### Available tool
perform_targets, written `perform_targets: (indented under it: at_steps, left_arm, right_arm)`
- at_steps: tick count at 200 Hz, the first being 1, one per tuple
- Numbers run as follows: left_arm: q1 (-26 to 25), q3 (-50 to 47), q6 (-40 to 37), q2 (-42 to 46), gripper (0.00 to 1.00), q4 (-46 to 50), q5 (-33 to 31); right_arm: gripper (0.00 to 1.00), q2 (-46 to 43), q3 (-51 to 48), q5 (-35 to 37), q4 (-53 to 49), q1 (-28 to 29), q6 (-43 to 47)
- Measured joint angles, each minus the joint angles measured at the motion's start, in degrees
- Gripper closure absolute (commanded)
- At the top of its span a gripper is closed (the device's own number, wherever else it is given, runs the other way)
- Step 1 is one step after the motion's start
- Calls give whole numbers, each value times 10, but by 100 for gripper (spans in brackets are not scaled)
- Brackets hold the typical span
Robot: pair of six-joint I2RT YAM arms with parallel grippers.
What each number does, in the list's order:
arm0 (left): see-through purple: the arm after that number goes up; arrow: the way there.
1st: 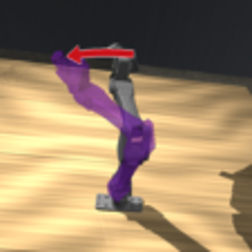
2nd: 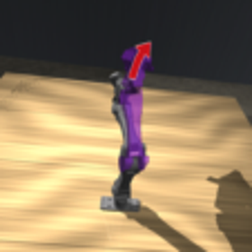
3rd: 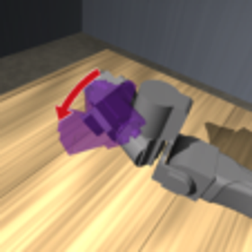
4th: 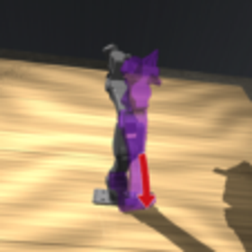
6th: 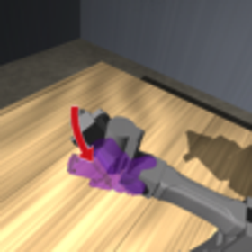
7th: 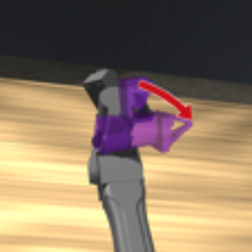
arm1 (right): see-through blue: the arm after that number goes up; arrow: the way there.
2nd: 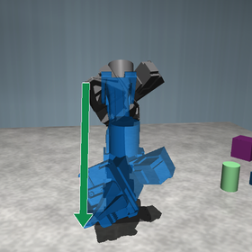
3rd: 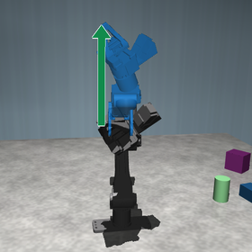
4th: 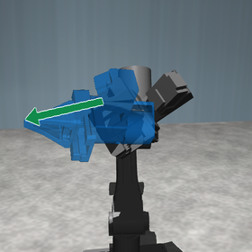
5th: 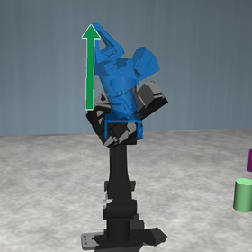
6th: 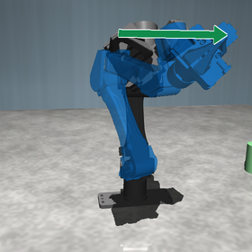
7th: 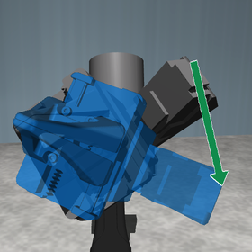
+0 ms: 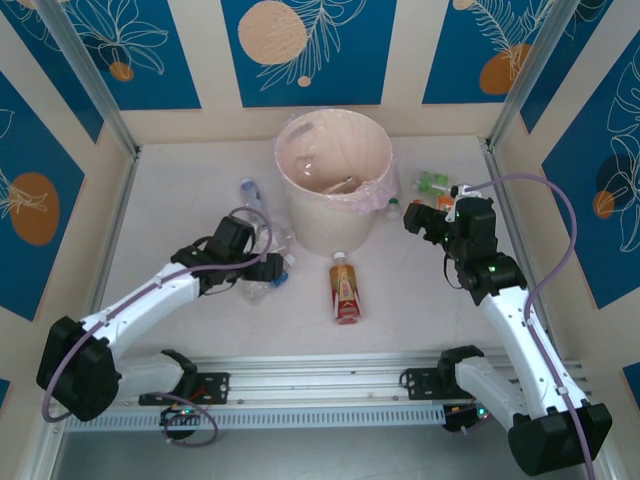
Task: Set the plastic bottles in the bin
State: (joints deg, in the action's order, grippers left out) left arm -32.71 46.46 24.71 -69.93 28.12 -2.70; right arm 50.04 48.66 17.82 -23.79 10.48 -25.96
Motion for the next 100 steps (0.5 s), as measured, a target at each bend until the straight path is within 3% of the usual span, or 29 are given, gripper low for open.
perform_targets:
  at_steps: [45, 100]
  left_arm:
    - [-61, -32, -22, -58, 3, -7, -55]
    - [-84, -66, -21, -96, 10, -34, -85]
  right_arm:
    - [2, 0, -4, 0, 9, -3, 0]
    - [2, 9, -12, 0, 18, -11, 0]
